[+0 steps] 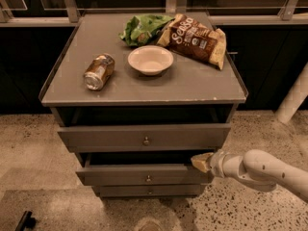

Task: Close middle drawer

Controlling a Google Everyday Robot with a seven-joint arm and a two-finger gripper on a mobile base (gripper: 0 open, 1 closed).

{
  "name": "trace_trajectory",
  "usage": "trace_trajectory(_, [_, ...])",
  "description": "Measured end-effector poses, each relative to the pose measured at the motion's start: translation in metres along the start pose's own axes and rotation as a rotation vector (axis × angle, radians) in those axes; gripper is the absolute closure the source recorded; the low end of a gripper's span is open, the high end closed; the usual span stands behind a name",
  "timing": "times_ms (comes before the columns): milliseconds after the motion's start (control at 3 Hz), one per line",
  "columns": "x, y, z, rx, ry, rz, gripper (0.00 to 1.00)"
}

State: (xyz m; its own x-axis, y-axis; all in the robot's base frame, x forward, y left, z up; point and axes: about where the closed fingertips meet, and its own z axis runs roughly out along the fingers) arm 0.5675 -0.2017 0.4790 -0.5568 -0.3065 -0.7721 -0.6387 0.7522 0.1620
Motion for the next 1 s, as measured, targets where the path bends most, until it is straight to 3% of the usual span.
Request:
trace_trajectory(667, [0.063, 0.036, -0.034, 0.068, -0.011, 0.177, 1.0])
trace_trajectory(1000, [0.069, 0.038, -0.036, 0.071, -0.007, 0.185, 1.0])
